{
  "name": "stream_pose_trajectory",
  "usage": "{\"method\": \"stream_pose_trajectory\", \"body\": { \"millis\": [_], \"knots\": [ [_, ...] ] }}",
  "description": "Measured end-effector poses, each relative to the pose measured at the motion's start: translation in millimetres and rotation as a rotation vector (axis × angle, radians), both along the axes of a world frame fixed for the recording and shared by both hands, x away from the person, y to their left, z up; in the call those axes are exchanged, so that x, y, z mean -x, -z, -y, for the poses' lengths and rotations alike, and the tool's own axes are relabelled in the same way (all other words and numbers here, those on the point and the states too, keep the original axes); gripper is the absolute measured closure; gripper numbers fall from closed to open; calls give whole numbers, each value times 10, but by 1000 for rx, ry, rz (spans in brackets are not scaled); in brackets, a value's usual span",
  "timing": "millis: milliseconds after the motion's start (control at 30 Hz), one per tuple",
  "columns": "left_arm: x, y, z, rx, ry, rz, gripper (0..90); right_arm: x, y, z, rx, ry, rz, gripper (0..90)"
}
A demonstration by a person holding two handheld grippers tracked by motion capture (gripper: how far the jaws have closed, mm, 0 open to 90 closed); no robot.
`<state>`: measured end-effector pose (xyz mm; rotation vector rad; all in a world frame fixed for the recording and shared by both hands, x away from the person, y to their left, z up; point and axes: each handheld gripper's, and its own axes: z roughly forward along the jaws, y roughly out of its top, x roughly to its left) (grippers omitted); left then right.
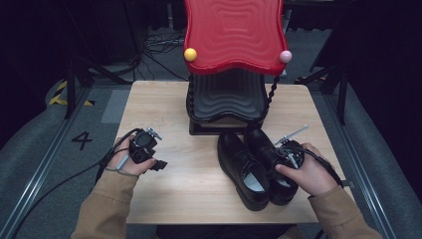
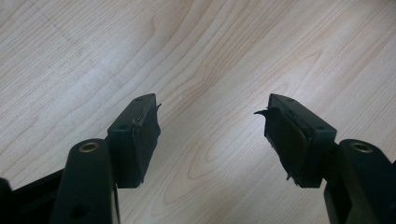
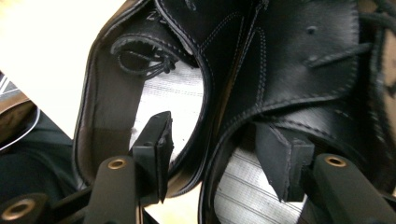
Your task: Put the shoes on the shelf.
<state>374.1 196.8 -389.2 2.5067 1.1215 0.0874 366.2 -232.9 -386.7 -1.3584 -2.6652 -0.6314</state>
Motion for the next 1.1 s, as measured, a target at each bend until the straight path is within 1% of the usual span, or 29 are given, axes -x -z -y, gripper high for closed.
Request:
{"method": "stream_pose_trajectory", "body": {
  "millis": [67,133,167,233,333,400,467,567,600,700,767,800,833,900,967,1100],
  "knots": [
    [6,8,-11,8,-4,-7,360,-13,38,-51,24,7,-5,479],
    [11,13,-14,4,-10,-7,360,-26,84,-89,43,12,-10,481],
    [13,16,-21,7,-5,-2,360,-30,108,-106,52,21,-23,484],
    [20,12,-24,5,-6,-3,360,-49,176,-132,43,20,-29,477],
    [34,6,-29,8,-12,-1,360,-56,255,-170,75,40,-35,502],
    [38,12,-41,5,-15,-1,359,-48,285,-202,77,60,-43,496],
    [39,17,-40,3,-13,-4,359,-51,302,-221,85,67,-53,504],
    [43,18,-31,5,-14,-5,359,-60,313,-236,107,89,-47,546],
    [43,20,-30,4,-14,-5,359,-61,319,-250,121,97,-43,560],
    [37,23,-27,1,-11,-5,358,-57,343,-297,162,102,-25,572],
    [39,25,-19,0,-16,-7,358,-55,344,-311,170,103,-22,573],
    [36,27,-9,1,-13,-11,358,-62,348,-335,191,109,-19,596],
    [31,29,-1,-1,-9,-6,357,-66,349,-339,193,113,-18,605],
    [31,27,5,-3,-8,-11,357,-70,352,-346,196,121,-18,606],
    [23,26,15,-1,-3,-7,357,-68,362,-365,201,131,-4,607],
    [7,26,35,-3,6,-9,357,-79,368,-375,206,139,-5,608]
  ]
}}
